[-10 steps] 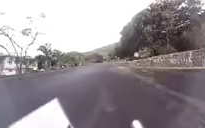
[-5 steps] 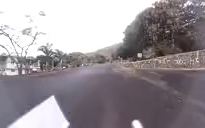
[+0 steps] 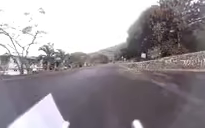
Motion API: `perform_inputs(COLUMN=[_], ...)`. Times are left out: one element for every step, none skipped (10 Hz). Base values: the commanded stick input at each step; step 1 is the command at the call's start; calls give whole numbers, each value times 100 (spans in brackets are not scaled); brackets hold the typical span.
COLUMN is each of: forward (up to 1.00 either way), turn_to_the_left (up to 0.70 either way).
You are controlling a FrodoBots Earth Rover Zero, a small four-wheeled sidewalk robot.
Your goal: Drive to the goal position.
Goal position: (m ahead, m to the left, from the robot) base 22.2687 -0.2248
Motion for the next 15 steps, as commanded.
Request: perform_inputs(forward=[100, 100, 100, 100, 100, 100, 100, 100, 100, 100, 100, 100, 100, 100, 100], turn_to_the_left=[-40, -40, -27, 0, 0, 0, 0, 0, 0, 0, 0, 0, 0, 0, 0])
